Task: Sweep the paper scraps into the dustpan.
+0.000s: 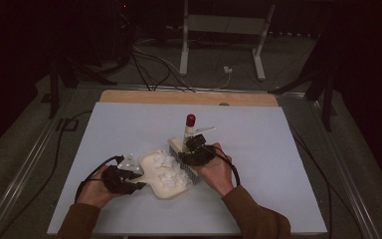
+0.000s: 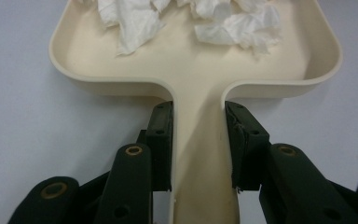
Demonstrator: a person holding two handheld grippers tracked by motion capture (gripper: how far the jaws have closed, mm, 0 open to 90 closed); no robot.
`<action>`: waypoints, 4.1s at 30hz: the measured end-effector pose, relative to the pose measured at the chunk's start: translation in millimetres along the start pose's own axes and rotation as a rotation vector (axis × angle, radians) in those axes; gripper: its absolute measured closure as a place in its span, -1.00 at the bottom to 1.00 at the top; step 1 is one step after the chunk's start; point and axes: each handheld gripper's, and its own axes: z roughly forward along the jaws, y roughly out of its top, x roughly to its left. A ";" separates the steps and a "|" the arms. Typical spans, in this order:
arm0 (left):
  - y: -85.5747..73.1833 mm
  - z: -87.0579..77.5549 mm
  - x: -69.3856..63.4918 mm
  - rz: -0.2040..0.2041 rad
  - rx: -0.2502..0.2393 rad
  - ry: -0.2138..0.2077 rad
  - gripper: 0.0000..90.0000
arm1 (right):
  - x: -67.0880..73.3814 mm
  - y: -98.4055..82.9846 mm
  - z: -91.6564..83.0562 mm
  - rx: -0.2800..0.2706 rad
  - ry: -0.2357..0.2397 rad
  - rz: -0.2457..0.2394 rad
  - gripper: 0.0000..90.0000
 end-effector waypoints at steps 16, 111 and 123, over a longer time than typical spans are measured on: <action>4.5 8.3 -1.2 -0.015 -0.026 0.004 0.48 | 18.0 3.0 0.7 -0.005 0.033 -0.033 0.50; -7.2 21.0 -6.3 -0.022 -0.112 0.022 0.48 | 17.2 -4.2 1.1 -0.024 -0.055 -0.120 0.49; -13.8 22.1 -10.1 -0.026 -0.173 0.047 0.49 | 21.8 0.7 -7.9 -0.026 0.005 -0.117 0.49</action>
